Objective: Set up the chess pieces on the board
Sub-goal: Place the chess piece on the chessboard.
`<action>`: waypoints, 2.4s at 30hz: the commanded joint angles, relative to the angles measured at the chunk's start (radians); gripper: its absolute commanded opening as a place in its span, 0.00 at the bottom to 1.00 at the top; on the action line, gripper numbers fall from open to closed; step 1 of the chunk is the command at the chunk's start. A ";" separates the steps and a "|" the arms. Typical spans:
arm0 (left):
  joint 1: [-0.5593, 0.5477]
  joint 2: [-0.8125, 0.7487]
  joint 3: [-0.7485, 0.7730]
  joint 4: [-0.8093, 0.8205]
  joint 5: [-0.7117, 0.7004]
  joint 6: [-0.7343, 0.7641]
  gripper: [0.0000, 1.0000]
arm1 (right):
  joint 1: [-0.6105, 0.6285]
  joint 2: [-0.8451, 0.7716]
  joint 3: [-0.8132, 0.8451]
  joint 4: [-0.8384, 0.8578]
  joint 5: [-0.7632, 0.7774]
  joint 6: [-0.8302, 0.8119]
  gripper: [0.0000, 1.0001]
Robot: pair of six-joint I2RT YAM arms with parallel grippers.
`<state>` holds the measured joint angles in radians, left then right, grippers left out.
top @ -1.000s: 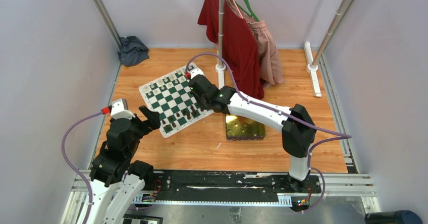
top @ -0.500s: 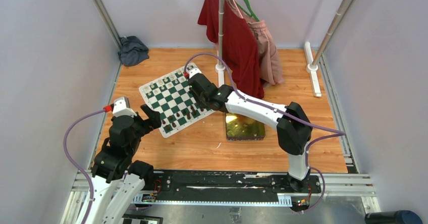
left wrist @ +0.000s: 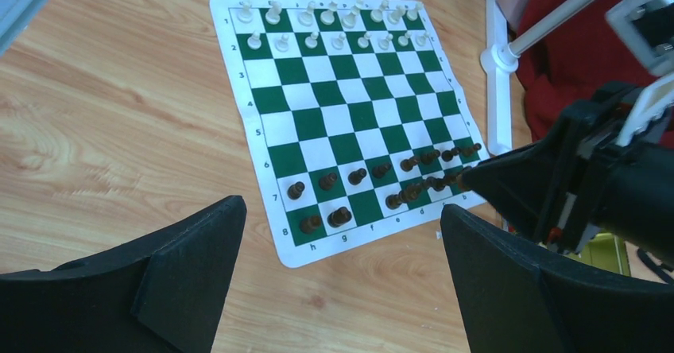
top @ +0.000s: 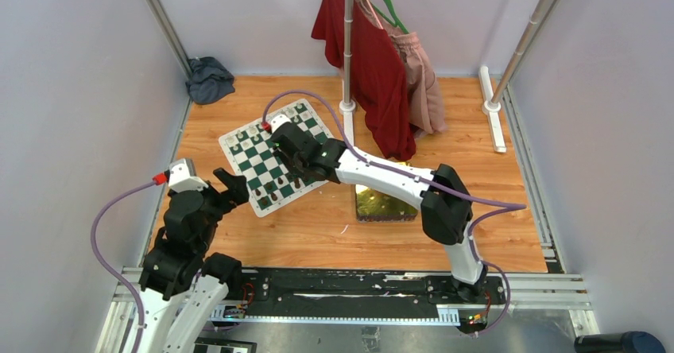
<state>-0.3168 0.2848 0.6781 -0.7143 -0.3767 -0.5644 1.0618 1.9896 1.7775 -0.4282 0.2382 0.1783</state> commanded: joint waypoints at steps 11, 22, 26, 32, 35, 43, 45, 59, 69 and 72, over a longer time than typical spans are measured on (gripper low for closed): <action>-0.008 -0.036 0.062 -0.039 -0.111 0.047 1.00 | 0.086 0.183 0.196 -0.124 -0.019 -0.037 0.00; -0.008 -0.058 0.045 -0.038 -0.118 0.049 1.00 | 0.101 0.241 0.225 -0.132 -0.019 -0.046 0.00; -0.008 -0.058 0.043 -0.036 -0.113 0.050 1.00 | 0.101 0.241 0.210 -0.117 -0.011 -0.050 0.00; -0.008 -0.067 0.041 -0.035 -0.108 0.051 1.00 | 0.101 0.243 0.171 -0.068 0.003 -0.066 0.00; -0.008 -0.067 0.043 -0.035 -0.107 0.052 1.00 | 0.100 0.246 0.146 -0.044 0.007 -0.071 0.00; -0.009 -0.060 0.042 -0.034 -0.099 0.055 1.00 | 0.095 0.253 0.114 -0.003 0.009 -0.086 0.00; -0.009 -0.055 0.042 -0.033 -0.096 0.055 1.00 | 0.093 0.257 0.113 0.005 0.008 -0.090 0.00; -0.008 -0.044 0.042 -0.034 -0.089 0.058 1.00 | 0.085 0.284 0.109 0.033 0.003 -0.093 0.00; -0.008 -0.038 0.041 -0.030 -0.079 0.063 1.00 | 0.075 0.302 0.104 0.050 -0.002 -0.091 0.00; -0.008 -0.036 0.041 -0.029 -0.079 0.063 1.00 | 0.073 0.308 0.102 0.054 -0.002 -0.092 0.00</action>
<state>-0.3172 0.2363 0.7181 -0.7437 -0.4595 -0.5205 1.1442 2.2631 1.8984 -0.3824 0.2287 0.1032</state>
